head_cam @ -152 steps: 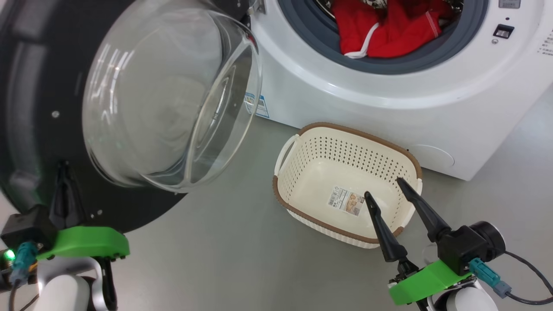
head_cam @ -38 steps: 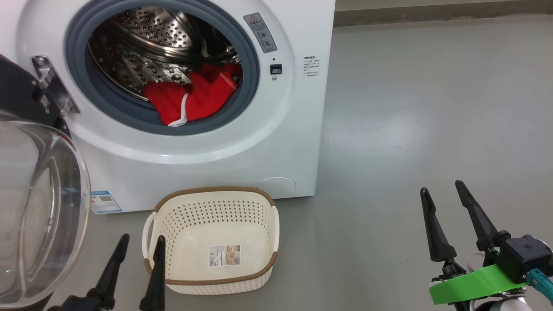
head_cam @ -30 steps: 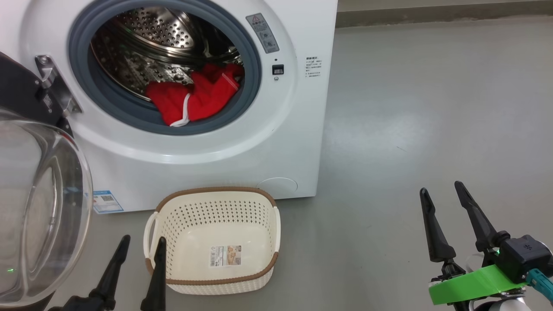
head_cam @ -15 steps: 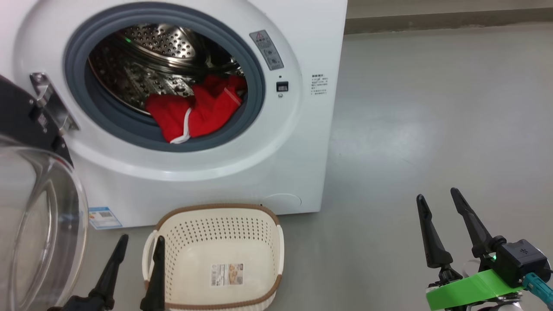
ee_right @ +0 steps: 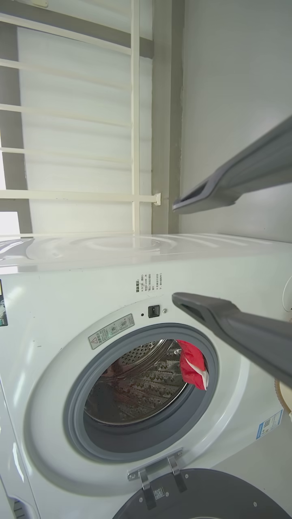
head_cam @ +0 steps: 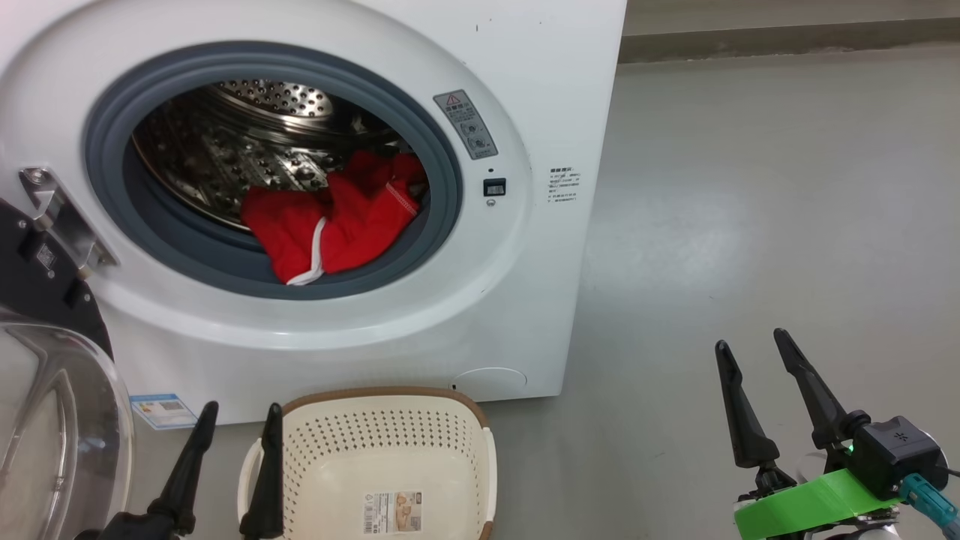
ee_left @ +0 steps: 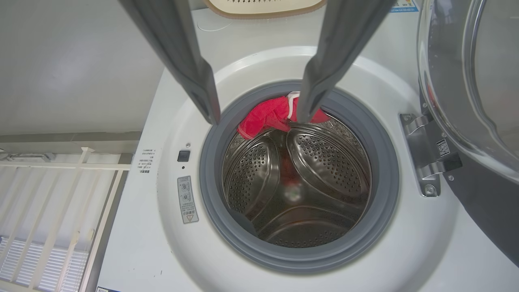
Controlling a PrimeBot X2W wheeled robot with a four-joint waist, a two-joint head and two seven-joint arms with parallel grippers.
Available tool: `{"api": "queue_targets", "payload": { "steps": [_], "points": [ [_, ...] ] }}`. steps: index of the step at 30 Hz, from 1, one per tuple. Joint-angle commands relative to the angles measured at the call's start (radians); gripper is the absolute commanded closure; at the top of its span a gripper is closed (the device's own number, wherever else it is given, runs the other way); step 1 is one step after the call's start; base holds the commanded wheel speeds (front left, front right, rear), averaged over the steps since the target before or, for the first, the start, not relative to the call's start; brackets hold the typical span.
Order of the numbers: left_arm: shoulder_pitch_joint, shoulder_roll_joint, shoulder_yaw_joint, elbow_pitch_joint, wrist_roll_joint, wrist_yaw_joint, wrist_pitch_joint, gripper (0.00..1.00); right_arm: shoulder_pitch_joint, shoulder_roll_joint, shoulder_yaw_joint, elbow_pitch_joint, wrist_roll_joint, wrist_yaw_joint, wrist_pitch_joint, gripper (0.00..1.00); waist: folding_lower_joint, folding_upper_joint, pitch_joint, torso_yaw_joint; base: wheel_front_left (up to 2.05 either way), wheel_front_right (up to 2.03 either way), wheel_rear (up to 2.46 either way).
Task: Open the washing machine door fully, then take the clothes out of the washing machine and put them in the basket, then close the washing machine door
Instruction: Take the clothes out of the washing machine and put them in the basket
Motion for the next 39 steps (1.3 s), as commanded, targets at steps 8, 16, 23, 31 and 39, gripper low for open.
{"api": "queue_targets", "payload": {
  "steps": [8,16,23,31,39],
  "points": [
    [-0.020,0.007,0.036,-0.023,0.013,0.016,-0.005,0.00,-0.029,-0.004,0.023,-0.022,-0.006,0.006,-0.006,0.00,0.0000,0.0000,-0.004,-0.003,0.00,0.00,0.00],
    [-0.015,0.004,0.035,-0.030,0.018,0.025,-0.005,0.00,-0.028,-0.004,0.029,-0.016,-0.002,0.006,-0.006,0.00,0.0000,0.0000,-0.005,-0.001,0.00,0.00,0.00],
    [-0.013,0.002,0.043,-0.021,0.013,0.036,-0.005,0.00,-0.030,-0.004,0.035,-0.014,-0.005,0.006,-0.006,0.00,0.0000,0.0000,-0.004,0.003,0.00,0.00,0.00],
    [-0.027,0.005,0.048,-0.015,0.007,0.049,-0.001,0.00,-0.044,-0.004,0.040,-0.023,-0.017,0.006,-0.006,0.00,0.0000,0.0000,0.026,0.010,0.00,0.00,0.00],
    [-0.105,-0.008,0.044,0.000,-0.029,0.049,0.000,0.00,-0.071,-0.004,0.044,-0.033,-0.034,0.006,-0.006,0.00,0.0000,0.0000,0.084,0.028,0.00,0.00,0.00]
  ]
}}
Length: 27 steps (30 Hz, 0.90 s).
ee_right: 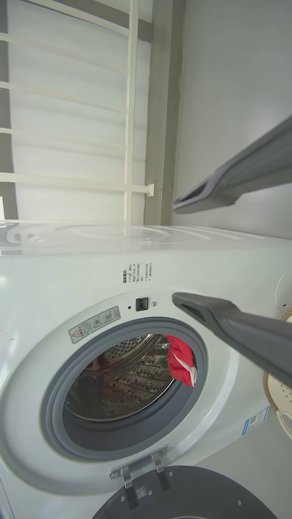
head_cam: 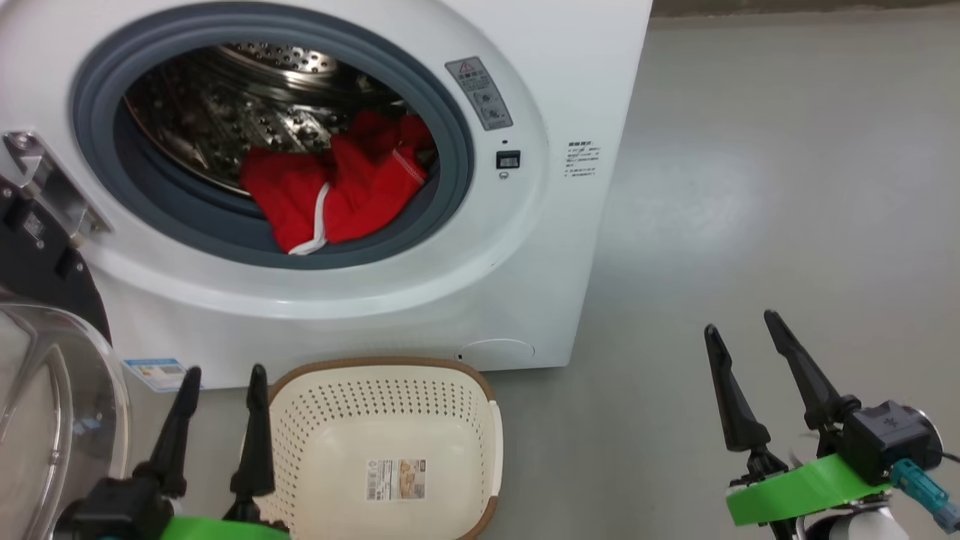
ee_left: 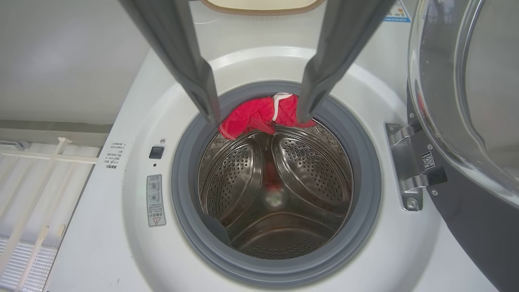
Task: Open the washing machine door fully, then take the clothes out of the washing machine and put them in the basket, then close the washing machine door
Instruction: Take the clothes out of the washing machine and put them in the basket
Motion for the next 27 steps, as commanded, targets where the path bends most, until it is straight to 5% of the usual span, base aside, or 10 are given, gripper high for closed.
{"api": "queue_targets", "payload": {
  "steps": [1,27],
  "points": [
    [-0.048,0.004,0.033,-0.019,-0.003,0.006,0.000,0.00,-0.046,-0.003,0.029,-0.031,-0.007,0.006,-0.006,0.00,0.0000,-0.0001,0.022,0.009,0.00,0.00,0.00],
    [-0.536,0.007,0.016,0.182,0.021,0.023,-0.005,0.00,-0.159,-0.003,0.010,-0.118,-0.045,0.006,-0.006,0.00,0.0000,-0.0001,0.322,0.014,0.00,0.00,0.00]
  ]
}}
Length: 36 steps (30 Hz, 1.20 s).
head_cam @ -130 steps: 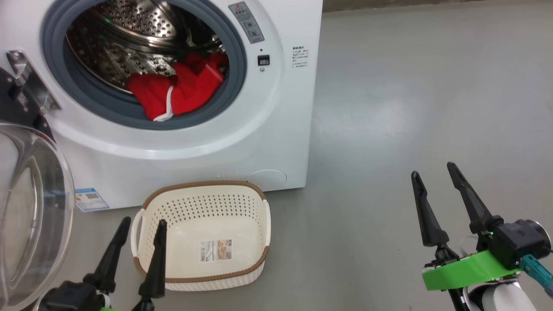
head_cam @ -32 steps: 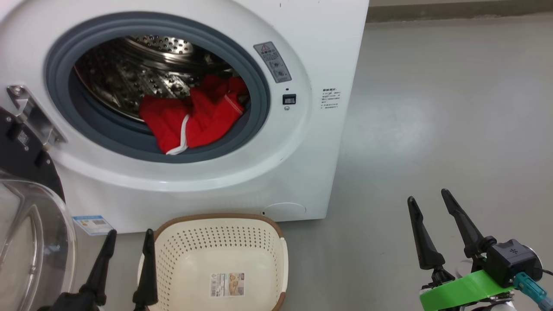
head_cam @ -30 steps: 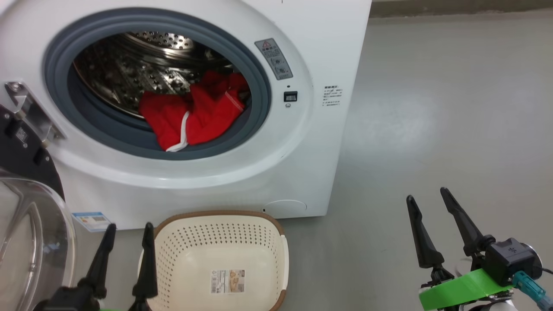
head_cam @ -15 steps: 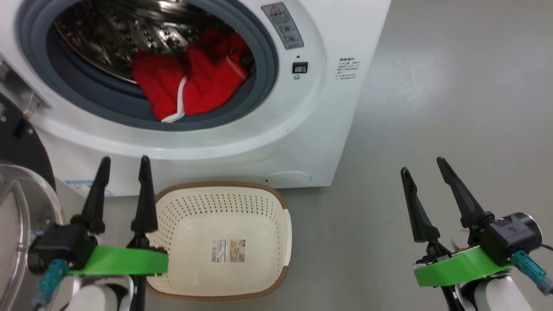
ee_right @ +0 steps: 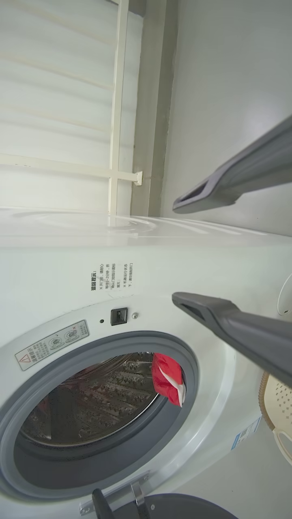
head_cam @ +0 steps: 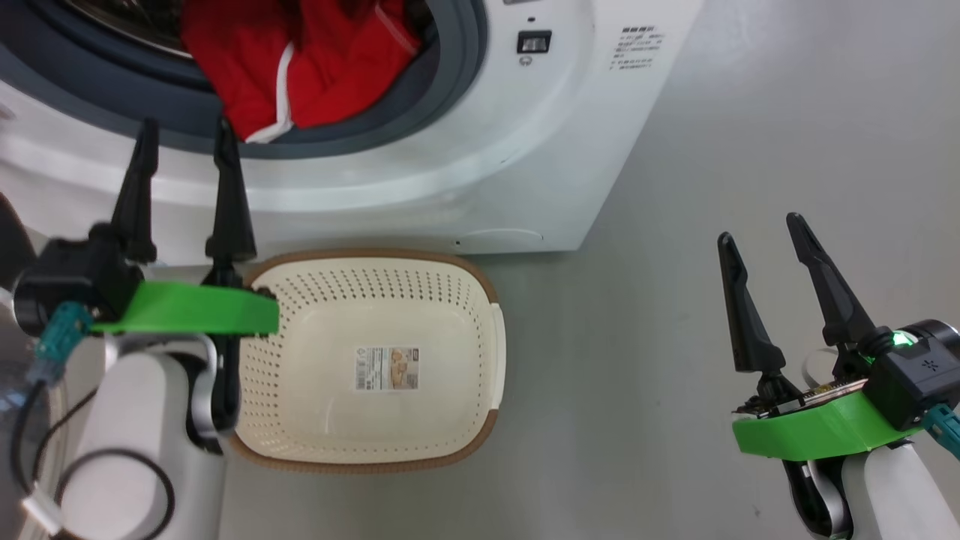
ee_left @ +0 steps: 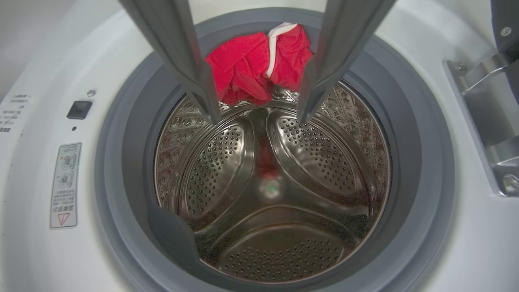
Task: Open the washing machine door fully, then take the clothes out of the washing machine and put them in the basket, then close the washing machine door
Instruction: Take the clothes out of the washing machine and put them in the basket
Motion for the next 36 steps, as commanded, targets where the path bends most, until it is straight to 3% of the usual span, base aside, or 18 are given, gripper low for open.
{"api": "queue_targets", "payload": {
  "steps": [1,9,18,30,36],
  "points": [
    [-0.040,0.022,0.031,-0.004,0.006,0.005,-0.004,0.00,-0.024,-0.001,0.021,-0.033,-0.010,0.006,-0.006,0.00,0.0001,0.0000,0.055,-0.004,0.00,0.00,0.00],
    [-0.235,0.015,0.025,0.159,0.037,-0.008,-0.005,0.00,-0.058,-0.001,0.034,-0.042,-0.010,0.006,-0.006,0.00,0.0001,0.0000,0.151,-0.018,0.00,0.00,0.00],
    [-0.432,0.050,-0.014,0.367,0.084,-0.014,0.022,0.00,-0.091,-0.001,0.046,-0.039,-0.002,0.006,-0.006,0.00,0.0001,0.0000,0.211,-0.038,0.00,0.00,0.00],
    [-0.609,0.149,-0.096,0.578,0.213,0.065,0.205,0.00,-0.115,-0.001,0.062,-0.035,0.021,0.006,-0.006,0.00,0.0001,0.0000,0.245,-0.076,0.00,0.00,0.00],
    [-0.640,0.185,-0.135,0.629,0.261,0.094,0.231,0.00,-0.120,-0.001,0.066,-0.026,0.035,0.006,-0.006,0.00,0.0001,0.0000,0.257,-0.090,0.00,0.00,0.00]
  ]
}}
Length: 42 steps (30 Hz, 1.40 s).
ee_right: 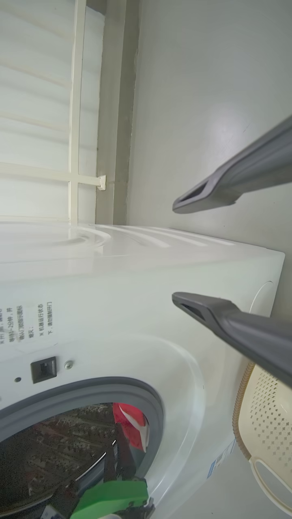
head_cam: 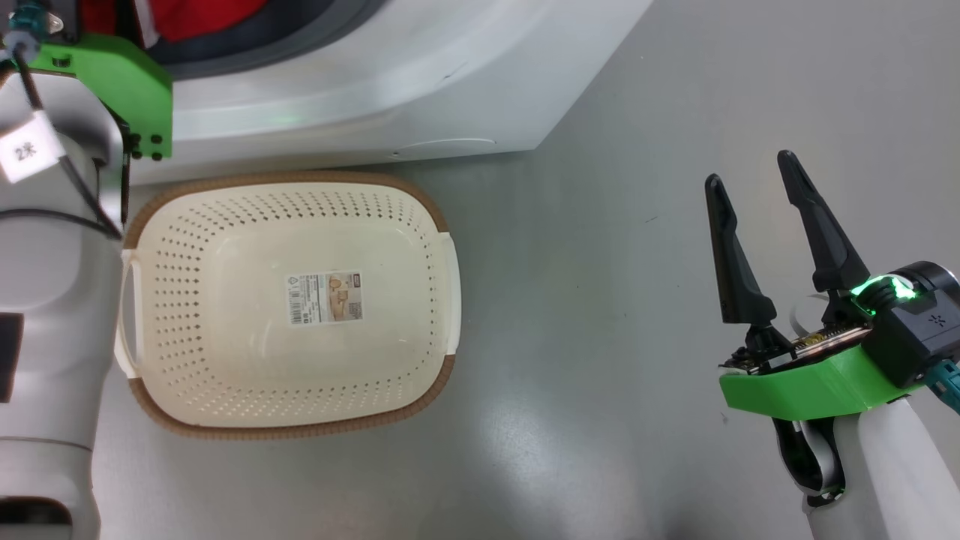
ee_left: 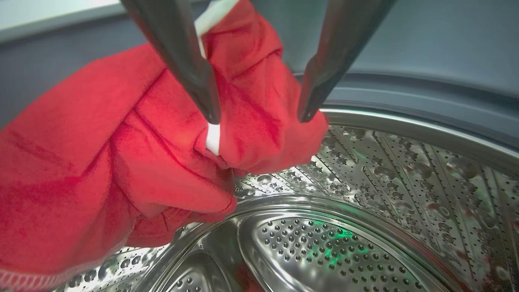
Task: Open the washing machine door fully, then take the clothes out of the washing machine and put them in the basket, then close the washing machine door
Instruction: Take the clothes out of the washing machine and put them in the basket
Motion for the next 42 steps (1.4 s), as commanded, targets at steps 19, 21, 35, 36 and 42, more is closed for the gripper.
{"api": "queue_targets", "payload": {
  "steps": [19,21,35,36,42],
  "points": [
    [-0.057,0.079,-0.040,0.101,0.033,0.036,0.083,1.00,-0.016,0.001,0.051,0.006,0.052,0.006,-0.006,0.00,0.0000,0.0000,0.011,-0.031,0.00,0.00,0.00],
    [-0.062,0.080,-0.038,0.106,0.025,0.034,0.086,1.00,-0.017,0.001,0.051,0.007,0.056,0.006,-0.006,0.00,0.0000,0.0000,0.013,-0.031,0.00,0.00,0.00],
    [-0.065,0.076,-0.034,0.070,-0.015,0.047,-0.070,1.00,-0.020,0.001,0.048,0.019,0.055,0.006,-0.006,0.00,0.0000,0.0000,0.008,-0.024,0.00,0.00,0.00],
    [-0.062,0.074,-0.032,0.061,-0.019,0.047,-0.092,1.00,-0.020,0.001,0.047,0.021,0.054,0.006,-0.006,0.00,0.0000,0.0000,0.005,-0.021,0.00,0.00,0.00],
    [-0.033,0.056,0.000,0.008,-0.075,0.040,-0.191,1.00,-0.019,0.001,0.046,0.019,0.042,0.006,-0.006,0.00,0.0000,0.0000,-0.015,-0.005,0.00,0.00,0.00]
  ]
}}
